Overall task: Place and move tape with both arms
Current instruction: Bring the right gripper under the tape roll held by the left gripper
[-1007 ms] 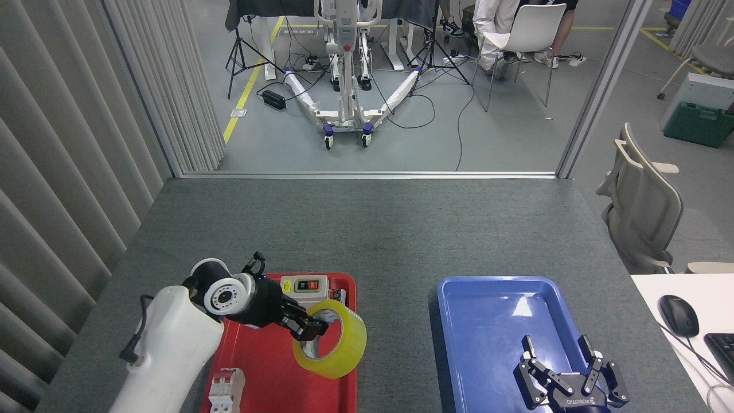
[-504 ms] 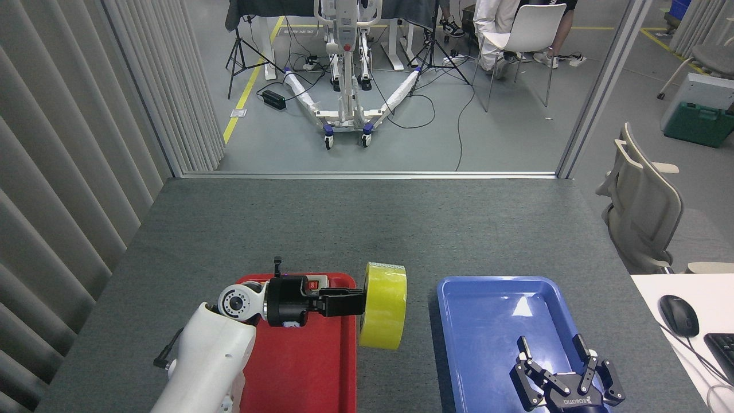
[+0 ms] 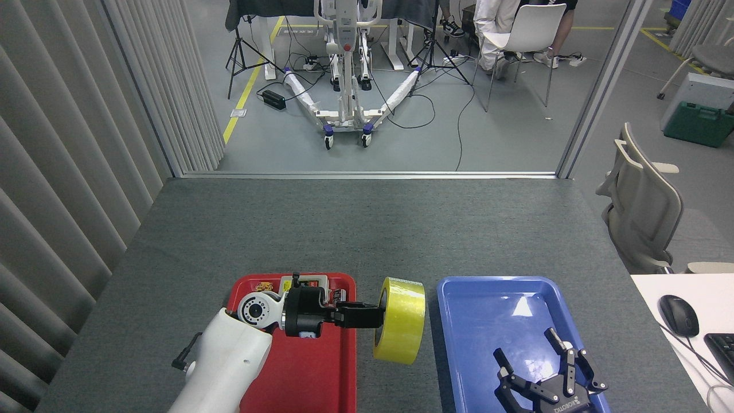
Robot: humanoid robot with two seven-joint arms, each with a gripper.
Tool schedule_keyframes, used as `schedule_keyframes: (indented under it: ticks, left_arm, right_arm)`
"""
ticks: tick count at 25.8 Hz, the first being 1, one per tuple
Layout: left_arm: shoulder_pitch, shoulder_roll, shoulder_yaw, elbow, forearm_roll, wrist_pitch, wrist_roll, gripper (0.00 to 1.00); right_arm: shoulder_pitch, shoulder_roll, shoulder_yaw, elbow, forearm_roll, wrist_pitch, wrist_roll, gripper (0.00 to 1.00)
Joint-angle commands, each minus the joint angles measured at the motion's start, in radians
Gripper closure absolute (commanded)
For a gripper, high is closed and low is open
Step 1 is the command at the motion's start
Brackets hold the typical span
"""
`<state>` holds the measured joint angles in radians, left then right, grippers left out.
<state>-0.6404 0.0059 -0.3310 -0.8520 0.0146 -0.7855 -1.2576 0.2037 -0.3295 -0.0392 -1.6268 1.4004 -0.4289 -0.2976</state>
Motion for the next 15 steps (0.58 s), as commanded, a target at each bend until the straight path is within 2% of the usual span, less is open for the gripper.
schedule_keyframes:
  ticks: [1,2,5,9,15]
  left_arm:
    - [0.005,0.002,0.000,0.001,0.001,0.000,0.000,1.00]
    - [0.005,0.002,0.000,0.001,0.001,0.000,0.000,1.00]
    - [0.008,0.003,0.000,-0.002,0.002,0.000,-0.003,1.00]
    - [0.016,0.003,-0.002,-0.005,0.002,0.000,-0.005,1.00]
    - [0.035,0.002,-0.060,-0.009,-0.004,0.000,-0.023,1.00]
  right_arm:
    - [0.008,-0.032,-0.034,-0.007,0.046,-0.304,-0.089,0.00]
    - [0.008,-0.045,-0.048,-0.007,0.048,-0.357,-0.110,0.00]
    - [0.008,-0.066,-0.070,-0.008,0.049,-0.357,-0.137,0.00]
    - [-0.007,-0.066,-0.050,-0.044,0.052,-0.357,-0.137,0.00]
    - [-0.004,-0.065,0.085,-0.096,0.120,-0.357,-0.135,0.00]
